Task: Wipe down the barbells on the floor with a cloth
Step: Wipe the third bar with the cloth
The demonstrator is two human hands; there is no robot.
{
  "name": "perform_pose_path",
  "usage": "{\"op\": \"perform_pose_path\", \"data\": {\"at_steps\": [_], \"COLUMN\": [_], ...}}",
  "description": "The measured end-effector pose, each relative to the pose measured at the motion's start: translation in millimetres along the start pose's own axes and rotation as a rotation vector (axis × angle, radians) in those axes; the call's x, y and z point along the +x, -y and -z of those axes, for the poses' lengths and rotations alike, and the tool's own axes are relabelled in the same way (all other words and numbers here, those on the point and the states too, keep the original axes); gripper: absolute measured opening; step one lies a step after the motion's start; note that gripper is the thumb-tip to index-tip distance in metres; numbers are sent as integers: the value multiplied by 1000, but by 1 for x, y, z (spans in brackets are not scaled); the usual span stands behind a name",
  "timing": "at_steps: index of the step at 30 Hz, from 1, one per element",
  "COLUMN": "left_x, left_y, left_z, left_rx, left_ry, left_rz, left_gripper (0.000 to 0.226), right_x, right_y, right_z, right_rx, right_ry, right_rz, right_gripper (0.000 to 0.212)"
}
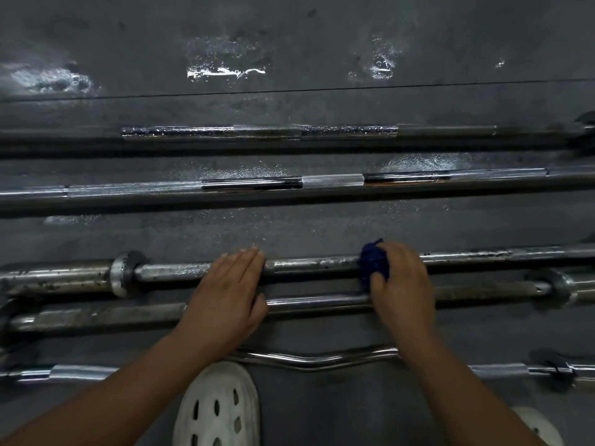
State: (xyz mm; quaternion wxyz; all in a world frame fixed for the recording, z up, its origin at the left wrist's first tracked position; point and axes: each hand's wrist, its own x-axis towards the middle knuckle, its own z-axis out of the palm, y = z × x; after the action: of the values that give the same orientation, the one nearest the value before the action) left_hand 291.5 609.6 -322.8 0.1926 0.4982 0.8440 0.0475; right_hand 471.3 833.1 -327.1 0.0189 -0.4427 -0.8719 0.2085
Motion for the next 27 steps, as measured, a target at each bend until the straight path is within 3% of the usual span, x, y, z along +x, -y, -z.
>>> {"op": "perform_pose_path", "data": {"at_steps": [3, 8, 11, 15, 20, 23, 27], "left_x": [-1, 7, 12, 10, 16, 16, 13], "left_y": [1, -1, 2, 3, 4, 5, 9], "left_z": [0, -1, 5, 8, 6, 7, 4], "left_rx": [23, 33, 20, 1, 19, 31, 56], "left_ry": [19, 5, -16, -68, -54, -29, -31], "left_rz": [-20, 0, 28, 46, 58, 45, 41], "left_gripper": [67, 71, 71, 72, 75, 77, 77], "right_x": [-9, 9, 46, 40, 23, 43, 44], "right_y": [13, 8, 18, 53, 108, 67, -13], "right_z": [-10, -17, -13, -35, -58, -40, -7], "right_rx": [-8, -127, -120, 33, 63, -24, -27], "right_ry": [27, 60, 42, -167, 45, 41, -123], "right_rz": [28, 258, 197, 20, 422, 527, 173], "right_gripper": [42, 40, 37, 37, 49, 53, 59]}}
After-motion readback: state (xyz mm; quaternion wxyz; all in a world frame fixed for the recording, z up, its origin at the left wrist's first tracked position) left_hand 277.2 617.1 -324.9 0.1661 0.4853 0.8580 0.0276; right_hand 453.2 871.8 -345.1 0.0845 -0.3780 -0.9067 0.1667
